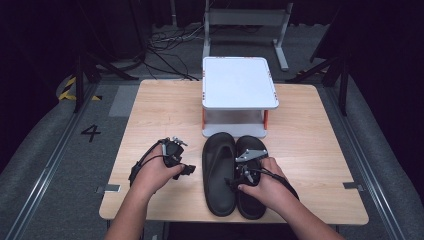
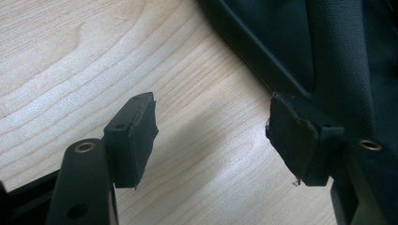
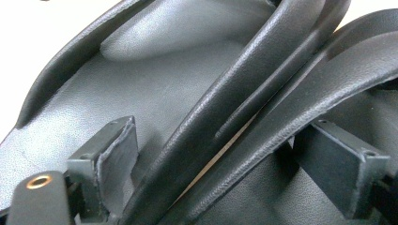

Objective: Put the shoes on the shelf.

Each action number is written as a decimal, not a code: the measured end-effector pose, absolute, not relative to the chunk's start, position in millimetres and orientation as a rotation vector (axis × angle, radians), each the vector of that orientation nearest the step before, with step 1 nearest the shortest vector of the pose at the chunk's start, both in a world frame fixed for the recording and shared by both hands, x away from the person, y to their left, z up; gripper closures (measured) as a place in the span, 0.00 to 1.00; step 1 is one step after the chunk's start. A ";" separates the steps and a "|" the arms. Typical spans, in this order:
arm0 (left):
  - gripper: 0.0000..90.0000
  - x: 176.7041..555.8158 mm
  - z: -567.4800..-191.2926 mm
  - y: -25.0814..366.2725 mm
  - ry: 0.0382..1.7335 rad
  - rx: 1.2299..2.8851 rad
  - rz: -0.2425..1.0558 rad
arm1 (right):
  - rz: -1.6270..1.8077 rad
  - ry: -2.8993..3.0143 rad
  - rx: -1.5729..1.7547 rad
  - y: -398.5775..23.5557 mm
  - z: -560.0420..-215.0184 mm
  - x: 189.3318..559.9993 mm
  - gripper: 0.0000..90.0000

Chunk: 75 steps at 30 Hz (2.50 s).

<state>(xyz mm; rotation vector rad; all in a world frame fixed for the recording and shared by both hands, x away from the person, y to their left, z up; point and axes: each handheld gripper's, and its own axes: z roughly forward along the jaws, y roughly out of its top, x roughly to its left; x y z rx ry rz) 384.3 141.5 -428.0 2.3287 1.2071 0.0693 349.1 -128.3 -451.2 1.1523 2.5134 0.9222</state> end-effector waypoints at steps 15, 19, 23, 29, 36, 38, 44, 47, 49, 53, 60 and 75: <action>0.37 386.5 -432.6 138.1 1.194 2.362 0.051 | 0.991 2.422 1.294 -132.4 -446.7 353.3 0.56; 0.37 386.3 -432.3 137.5 1.188 2.362 0.053 | 1.006 2.413 1.324 -135.8 -446.0 355.9 0.66; 0.37 386.4 -431.6 137.9 1.190 2.357 0.060 | 1.013 2.418 1.364 -144.1 -444.5 360.0 0.78; 0.37 386.6 -431.1 138.0 1.190 2.357 0.060 | 1.022 2.454 1.365 -151.0 -442.9 363.7 0.86; 0.37 386.6 -426.6 141.6 1.189 2.332 0.074 | 1.049 2.417 1.386 -161.3 -431.2 367.7 0.86; 0.37 386.9 -426.3 142.8 1.194 2.327 0.074 | 1.051 2.407 1.395 -162.6 -429.1 367.9 0.86; 0.37 387.3 -425.5 144.4 1.200 2.318 0.077 | 1.103 2.329 1.426 -167.2 -412.1 377.6 0.86; 0.37 387.5 -424.8 145.2 1.193 2.321 0.073 | 1.115 2.292 1.445 -168.3 -406.9 383.7 0.86; 0.37 387.6 -425.3 145.7 1.194 2.318 0.071 | 1.111 2.243 1.476 -170.4 -399.6 392.6 0.86; 0.37 388.4 -425.5 146.0 1.198 2.313 0.070 | 1.129 2.191 1.512 -171.7 -394.6 401.2 0.86; 0.37 390.7 -424.2 140.5 1.174 2.319 0.067 | 1.154 2.145 1.574 -170.4 -391.8 418.9 0.86; 0.37 392.3 -424.9 135.4 1.149 2.334 0.050 | 1.148 1.983 1.689 -157.1 -399.9 447.2 0.86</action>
